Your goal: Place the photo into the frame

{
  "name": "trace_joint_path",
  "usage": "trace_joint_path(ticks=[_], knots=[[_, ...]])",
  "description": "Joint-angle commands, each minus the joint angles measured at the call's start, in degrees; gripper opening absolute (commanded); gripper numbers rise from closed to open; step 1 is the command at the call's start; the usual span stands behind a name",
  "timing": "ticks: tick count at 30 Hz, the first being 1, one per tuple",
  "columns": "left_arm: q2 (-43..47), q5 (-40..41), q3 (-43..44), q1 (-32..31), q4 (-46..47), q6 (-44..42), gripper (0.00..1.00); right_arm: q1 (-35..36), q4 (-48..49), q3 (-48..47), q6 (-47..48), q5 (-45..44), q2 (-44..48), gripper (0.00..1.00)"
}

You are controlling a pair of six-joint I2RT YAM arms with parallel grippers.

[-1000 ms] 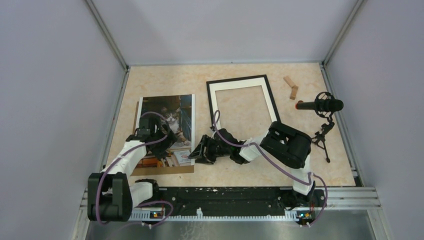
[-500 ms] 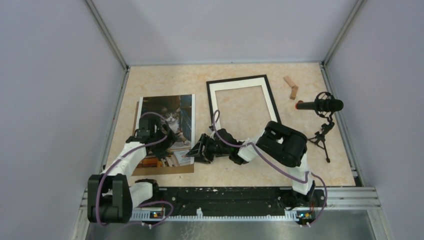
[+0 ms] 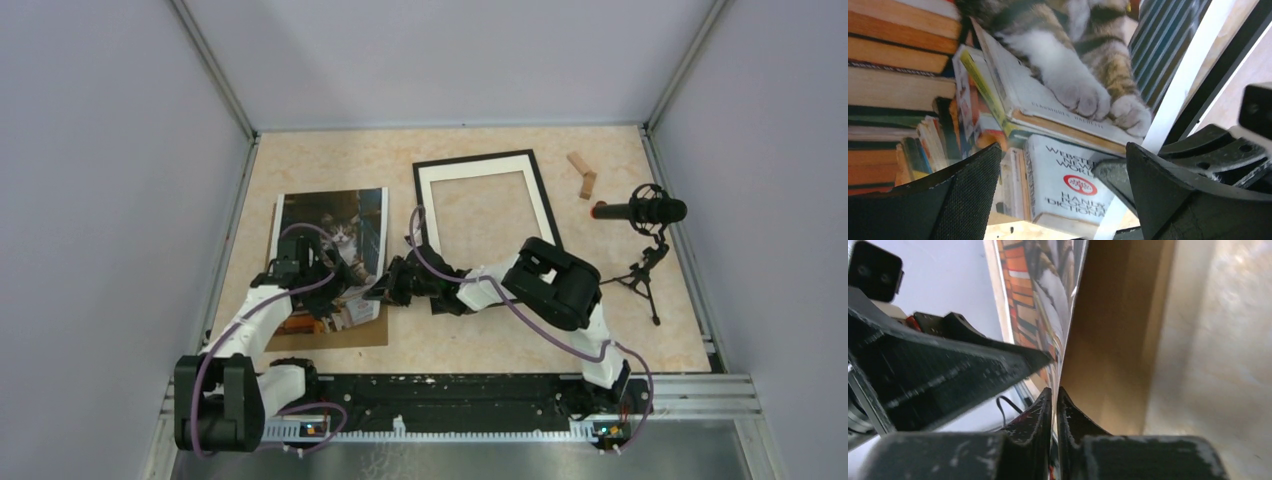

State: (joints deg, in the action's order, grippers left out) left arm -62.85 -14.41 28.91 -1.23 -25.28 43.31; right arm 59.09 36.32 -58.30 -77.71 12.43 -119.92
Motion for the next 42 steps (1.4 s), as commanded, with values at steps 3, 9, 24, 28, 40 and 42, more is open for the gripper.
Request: trace_joint_path(ticks=[3,9,24,28,40,42], knots=[[1.41,-3.61,10.30,0.07,-4.48,-8.49,0.98,-1.19,-12.38,-8.10,9.83,-3.47,2.50,0.00],[2.11,-3.07,23.63,-0.05,-8.72,-15.25,0.99,-9.35,-34.72,-7.71,31.54,2.13,18.56,0.00],[-0.87,-8.95,23.49,-1.56,-4.17,-16.21,0.99,-30.33,-89.87,-34.65,81.36,-32.32,49.63,0.00],[-0.75,-8.89,24.82,-1.99,-5.53,-16.77,0.99,-24.02,-87.94,-41.18,87.35,-44.04,48.72,0.00],[-0.81,-6.13,25.12,-2.02,-7.19,-18.52,0.99,-6.43,-109.33,-43.26,61.53,-62.38,20.11,0.00],[-0.79,-5.63,24.77,-2.02,-7.23,-18.97,0.99,-4.66,-106.66,-39.88,59.46,-62.58,16.34,0.00]])
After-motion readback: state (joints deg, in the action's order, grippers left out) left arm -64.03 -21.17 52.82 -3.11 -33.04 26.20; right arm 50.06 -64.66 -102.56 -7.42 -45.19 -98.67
